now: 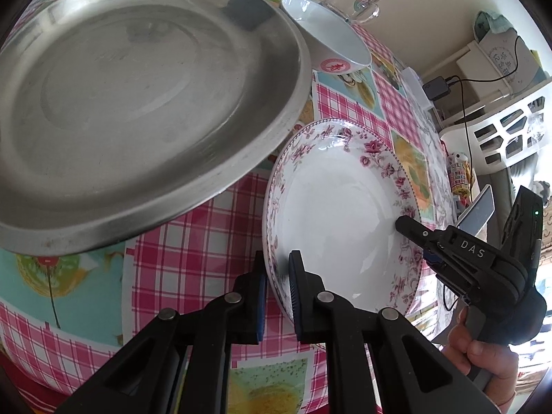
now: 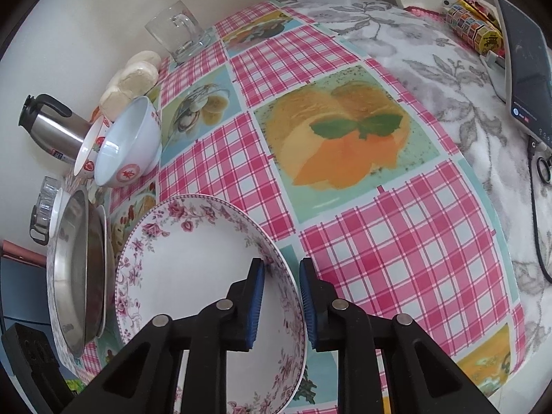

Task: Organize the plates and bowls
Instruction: 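Lift the pink floral plate with the right tool toward the steel plate, then lower the pink floral plate into the steel plate with the right tool, then open the right tool and release the pink floral plate in the steel plate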

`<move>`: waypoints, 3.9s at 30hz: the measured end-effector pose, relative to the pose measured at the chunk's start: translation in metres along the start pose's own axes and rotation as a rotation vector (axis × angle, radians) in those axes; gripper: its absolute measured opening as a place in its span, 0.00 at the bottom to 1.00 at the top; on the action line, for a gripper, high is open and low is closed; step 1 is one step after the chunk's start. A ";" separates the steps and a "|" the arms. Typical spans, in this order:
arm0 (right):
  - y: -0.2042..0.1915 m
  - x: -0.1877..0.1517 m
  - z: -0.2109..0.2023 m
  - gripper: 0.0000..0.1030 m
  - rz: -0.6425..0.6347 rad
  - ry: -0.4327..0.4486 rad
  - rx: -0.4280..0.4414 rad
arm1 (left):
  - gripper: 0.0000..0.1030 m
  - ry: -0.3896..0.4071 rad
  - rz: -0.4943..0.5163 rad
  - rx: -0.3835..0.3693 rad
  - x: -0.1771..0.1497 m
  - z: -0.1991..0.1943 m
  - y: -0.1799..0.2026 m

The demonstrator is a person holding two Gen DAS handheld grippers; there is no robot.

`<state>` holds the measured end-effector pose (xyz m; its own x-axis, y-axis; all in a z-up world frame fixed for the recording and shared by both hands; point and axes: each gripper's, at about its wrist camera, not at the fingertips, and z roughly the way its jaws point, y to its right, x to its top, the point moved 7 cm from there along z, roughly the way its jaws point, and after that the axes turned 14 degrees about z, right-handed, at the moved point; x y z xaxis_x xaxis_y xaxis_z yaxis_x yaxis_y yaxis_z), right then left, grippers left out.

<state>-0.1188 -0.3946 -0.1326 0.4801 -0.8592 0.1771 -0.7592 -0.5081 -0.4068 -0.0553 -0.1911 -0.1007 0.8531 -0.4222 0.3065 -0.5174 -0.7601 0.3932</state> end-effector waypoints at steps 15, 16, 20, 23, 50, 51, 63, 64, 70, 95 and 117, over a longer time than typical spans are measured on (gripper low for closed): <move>0.002 0.013 -0.027 0.15 0.011 0.050 0.058 | 0.13 0.027 -0.013 -0.098 0.013 -0.008 0.010; 0.002 0.013 -0.028 0.15 0.010 0.049 0.060 | 0.13 0.029 -0.013 -0.101 0.014 -0.009 0.011; -0.001 0.015 -0.033 0.15 -0.006 0.059 0.068 | 0.14 0.048 0.005 -0.115 0.017 -0.015 0.014; -0.002 0.016 -0.039 0.15 -0.013 0.073 0.076 | 0.14 0.064 0.015 -0.129 0.020 -0.018 0.018; -0.082 0.004 -0.122 0.15 -0.132 0.251 0.252 | 0.14 0.350 0.000 -0.214 0.061 -0.123 -0.004; -0.086 0.002 -0.124 0.15 -0.138 0.254 0.255 | 0.14 0.356 -0.003 -0.212 0.060 -0.127 -0.009; -0.137 -0.023 -0.121 0.15 -0.192 0.246 0.298 | 0.14 0.431 -0.090 -0.202 0.065 -0.162 -0.058; -0.141 -0.025 -0.120 0.15 -0.196 0.245 0.299 | 0.14 0.436 -0.098 -0.201 0.066 -0.165 -0.061; -0.165 -0.039 -0.109 0.15 -0.218 0.220 0.303 | 0.14 0.460 -0.152 -0.189 0.065 -0.177 -0.089; -0.231 -0.087 -0.036 0.15 -0.312 0.119 0.247 | 0.14 0.425 -0.284 -0.066 0.061 -0.171 -0.180; -0.208 -0.082 0.018 0.15 -0.272 0.065 0.142 | 0.13 0.313 -0.318 -0.039 0.062 -0.113 -0.195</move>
<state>0.0075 -0.2168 -0.0781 0.6242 -0.6976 0.3516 -0.5358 -0.7098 -0.4573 0.0908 -0.0133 -0.0604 0.9119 0.0042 0.4104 -0.2398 -0.8061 0.5410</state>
